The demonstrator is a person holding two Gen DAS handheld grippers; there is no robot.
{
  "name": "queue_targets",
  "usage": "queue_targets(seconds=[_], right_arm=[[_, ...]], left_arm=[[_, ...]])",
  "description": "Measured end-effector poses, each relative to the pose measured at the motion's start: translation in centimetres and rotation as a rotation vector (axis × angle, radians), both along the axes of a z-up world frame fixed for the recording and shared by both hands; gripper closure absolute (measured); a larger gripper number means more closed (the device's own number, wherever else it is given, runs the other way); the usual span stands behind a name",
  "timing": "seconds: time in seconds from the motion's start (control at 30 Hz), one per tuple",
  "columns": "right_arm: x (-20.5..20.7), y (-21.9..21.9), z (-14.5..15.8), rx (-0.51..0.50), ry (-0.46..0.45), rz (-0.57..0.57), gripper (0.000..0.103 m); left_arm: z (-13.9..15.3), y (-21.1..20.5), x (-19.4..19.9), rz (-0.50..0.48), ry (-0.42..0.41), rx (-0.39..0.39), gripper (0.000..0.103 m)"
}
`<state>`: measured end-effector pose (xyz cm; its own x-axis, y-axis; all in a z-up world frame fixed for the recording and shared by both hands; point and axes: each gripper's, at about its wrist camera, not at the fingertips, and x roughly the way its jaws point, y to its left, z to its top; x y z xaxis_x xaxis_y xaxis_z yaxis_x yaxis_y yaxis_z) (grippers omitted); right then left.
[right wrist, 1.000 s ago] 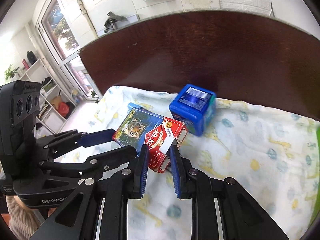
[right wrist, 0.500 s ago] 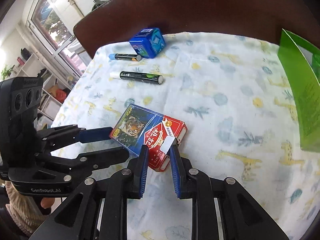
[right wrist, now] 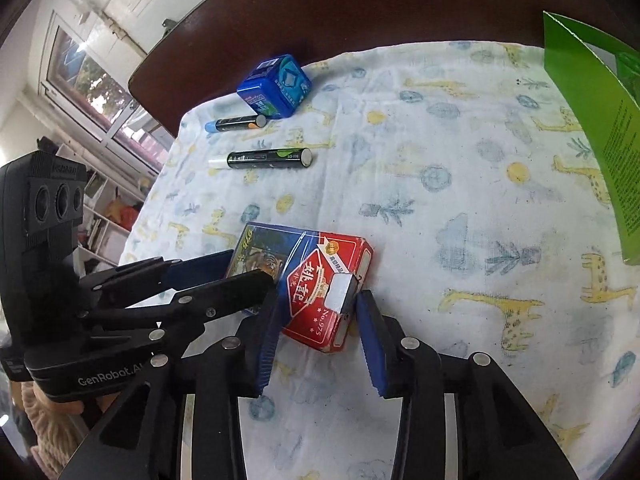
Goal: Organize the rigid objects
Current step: 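Carry the card box with the right tool over the storage box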
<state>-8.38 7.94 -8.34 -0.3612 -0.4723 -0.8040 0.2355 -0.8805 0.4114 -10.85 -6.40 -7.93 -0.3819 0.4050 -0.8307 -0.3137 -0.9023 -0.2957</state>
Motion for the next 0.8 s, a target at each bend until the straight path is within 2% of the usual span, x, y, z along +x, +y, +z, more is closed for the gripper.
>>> queue_targets(seconds=[0.13,0.27,0.6,0.8], right_arm=[[0.4,0.7,1.5,0.013,0.057,0.017,0.066],[0.2,3.2,4.1,0.010,0.129,-0.026,0.066],[0.6,13.9,9.8,-0.019,0.304,-0.221,0.066],[0.8,21.7,11.0,-0.025,0.357,-0.367,0.066]], left_arm=[[2.0,1.2,0.3,-0.012,0.037,-0.007,0.063],[5.0,4.5,0.7,-0.071,0.115,-0.047,0.063],[10.9,15.6,-1.8,-0.238,0.237,-0.058,0.063],[12.1,23.8,-4.0,-0.354,0.253,-0.049,0.063]])
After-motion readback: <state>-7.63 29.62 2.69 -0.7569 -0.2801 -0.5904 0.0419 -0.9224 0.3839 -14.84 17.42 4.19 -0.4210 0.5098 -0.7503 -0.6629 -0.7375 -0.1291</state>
